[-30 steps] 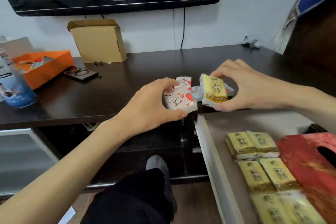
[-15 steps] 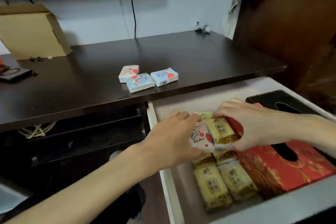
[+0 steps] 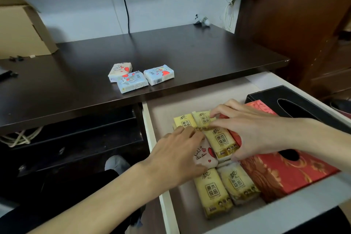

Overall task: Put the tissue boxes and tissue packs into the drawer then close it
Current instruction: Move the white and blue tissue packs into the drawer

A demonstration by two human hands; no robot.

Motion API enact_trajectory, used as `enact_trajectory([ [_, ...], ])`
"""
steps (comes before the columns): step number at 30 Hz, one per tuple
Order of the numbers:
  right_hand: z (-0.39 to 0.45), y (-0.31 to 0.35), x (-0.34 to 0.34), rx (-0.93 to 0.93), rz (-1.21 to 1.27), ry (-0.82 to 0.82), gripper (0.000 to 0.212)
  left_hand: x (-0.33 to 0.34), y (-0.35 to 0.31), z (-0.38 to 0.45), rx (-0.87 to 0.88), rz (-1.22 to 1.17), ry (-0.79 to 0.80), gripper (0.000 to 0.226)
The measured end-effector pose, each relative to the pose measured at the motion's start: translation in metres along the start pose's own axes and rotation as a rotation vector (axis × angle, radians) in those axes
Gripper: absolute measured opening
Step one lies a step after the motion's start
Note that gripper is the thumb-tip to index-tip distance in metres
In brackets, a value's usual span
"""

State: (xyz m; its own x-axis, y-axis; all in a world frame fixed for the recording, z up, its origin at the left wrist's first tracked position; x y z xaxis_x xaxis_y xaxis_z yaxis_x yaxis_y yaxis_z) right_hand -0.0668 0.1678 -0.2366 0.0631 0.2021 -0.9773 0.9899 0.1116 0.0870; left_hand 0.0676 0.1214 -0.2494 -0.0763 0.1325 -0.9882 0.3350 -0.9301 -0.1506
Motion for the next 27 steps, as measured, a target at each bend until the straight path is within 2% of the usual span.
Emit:
enact_trajectory([
  [5,0.005,-0.001,0.0,0.022,-0.068,0.033,0.096,-0.005,0.004,0.0,0.013,-0.037,-0.042,0.063],
  [11,0.005,0.003,0.004,0.029,-0.121,0.089,0.1,-0.001,0.008,-0.006,0.0,-0.053,-0.007,0.055],
  [13,0.005,0.004,-0.009,0.038,-0.021,0.036,0.089,-0.004,0.008,-0.006,0.009,-0.061,-0.006,0.055],
  [16,0.013,0.006,-0.043,0.039,0.145,-0.126,0.055,-0.032,0.021,-0.004,-0.038,-0.101,-0.057,0.049],
  [20,0.05,0.009,-0.087,0.005,0.337,-0.336,0.02,-0.087,0.075,-0.001,-0.168,-0.164,-0.166,0.032],
  [23,0.093,0.011,-0.103,0.03,0.351,-0.369,0.023,-0.119,0.123,-0.002,-0.28,-0.212,-0.284,0.028],
  [27,0.142,0.017,-0.107,0.036,0.361,-0.354,0.031,-0.124,0.166,-0.001,-0.413,-0.156,-0.343,0.041],
])
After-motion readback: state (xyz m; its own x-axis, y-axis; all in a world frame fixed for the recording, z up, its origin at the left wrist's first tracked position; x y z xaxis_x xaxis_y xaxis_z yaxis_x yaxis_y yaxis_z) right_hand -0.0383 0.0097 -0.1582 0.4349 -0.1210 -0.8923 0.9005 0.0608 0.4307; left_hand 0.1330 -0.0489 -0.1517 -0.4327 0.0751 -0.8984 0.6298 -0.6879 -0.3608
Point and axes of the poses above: each hand's wrist, its own z-axis towards the middle knuckle, its own x-axis out of the palm, y = z × x, the point moved 8 cm from there along z, towards the middle knuckle, and after that the axes turned 6 degrees about y, right-handed, at the moved point
